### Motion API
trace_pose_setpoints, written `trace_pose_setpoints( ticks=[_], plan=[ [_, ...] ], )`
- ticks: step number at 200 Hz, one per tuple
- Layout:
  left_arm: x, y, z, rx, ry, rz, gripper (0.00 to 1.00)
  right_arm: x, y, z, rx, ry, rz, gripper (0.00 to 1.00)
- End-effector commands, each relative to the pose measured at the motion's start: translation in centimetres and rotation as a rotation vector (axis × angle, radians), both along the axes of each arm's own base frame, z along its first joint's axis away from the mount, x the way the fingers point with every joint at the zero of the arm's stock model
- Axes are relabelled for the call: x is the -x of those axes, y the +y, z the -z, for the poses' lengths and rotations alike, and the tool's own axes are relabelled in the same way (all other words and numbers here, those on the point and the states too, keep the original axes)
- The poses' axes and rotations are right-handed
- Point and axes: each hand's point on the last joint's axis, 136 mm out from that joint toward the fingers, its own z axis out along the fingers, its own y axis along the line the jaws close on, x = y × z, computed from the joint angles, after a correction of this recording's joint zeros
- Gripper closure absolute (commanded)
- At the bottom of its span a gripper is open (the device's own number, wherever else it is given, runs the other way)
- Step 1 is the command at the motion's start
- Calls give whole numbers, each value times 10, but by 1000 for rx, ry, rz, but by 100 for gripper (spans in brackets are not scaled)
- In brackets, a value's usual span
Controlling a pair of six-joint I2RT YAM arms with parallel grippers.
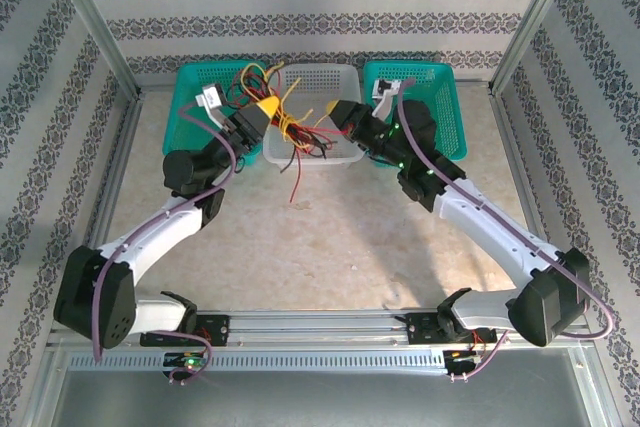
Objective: Untangle the cables
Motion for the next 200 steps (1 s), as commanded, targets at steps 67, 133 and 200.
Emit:
trace_pose_setpoints(
  ticks=[67,133,200],
  plan=[
    [-35,55,-25,112,-106,-329,100,31,42,13,-93,-40,-107,100],
    [-52,75,-3,10,-52,-565,100,80,79,-4,-138,-128,-205,100],
    [-55,72,44,-44,45,-530,100,109,37,-87,-57,-328,-120,100]
  ],
)
